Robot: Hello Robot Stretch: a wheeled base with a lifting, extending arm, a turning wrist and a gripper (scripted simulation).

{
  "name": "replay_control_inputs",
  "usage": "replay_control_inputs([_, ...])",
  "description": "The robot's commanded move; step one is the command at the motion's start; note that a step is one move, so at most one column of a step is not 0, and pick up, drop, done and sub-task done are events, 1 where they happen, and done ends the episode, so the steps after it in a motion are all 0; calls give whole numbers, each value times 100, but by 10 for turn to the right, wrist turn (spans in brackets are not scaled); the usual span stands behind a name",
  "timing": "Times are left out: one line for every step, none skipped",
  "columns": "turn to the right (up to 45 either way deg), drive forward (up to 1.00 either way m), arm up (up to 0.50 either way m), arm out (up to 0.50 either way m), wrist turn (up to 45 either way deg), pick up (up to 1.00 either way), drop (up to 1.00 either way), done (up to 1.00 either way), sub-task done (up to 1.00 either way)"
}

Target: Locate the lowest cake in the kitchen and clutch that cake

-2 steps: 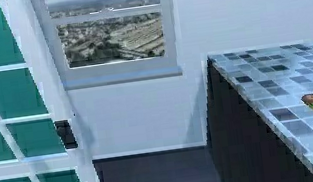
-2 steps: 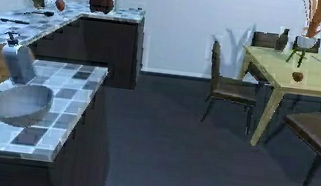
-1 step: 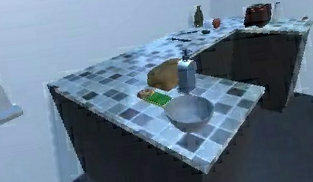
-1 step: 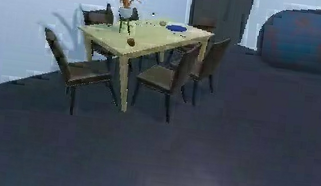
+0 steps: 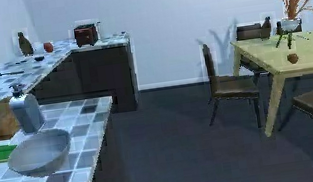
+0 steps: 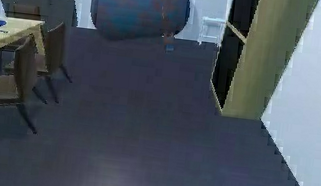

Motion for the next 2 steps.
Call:
replay_control_inputs([450,0,0,0,0,0,0,0,0])
replay_control_inputs([330,0,0,0,0,0,0,0,0])
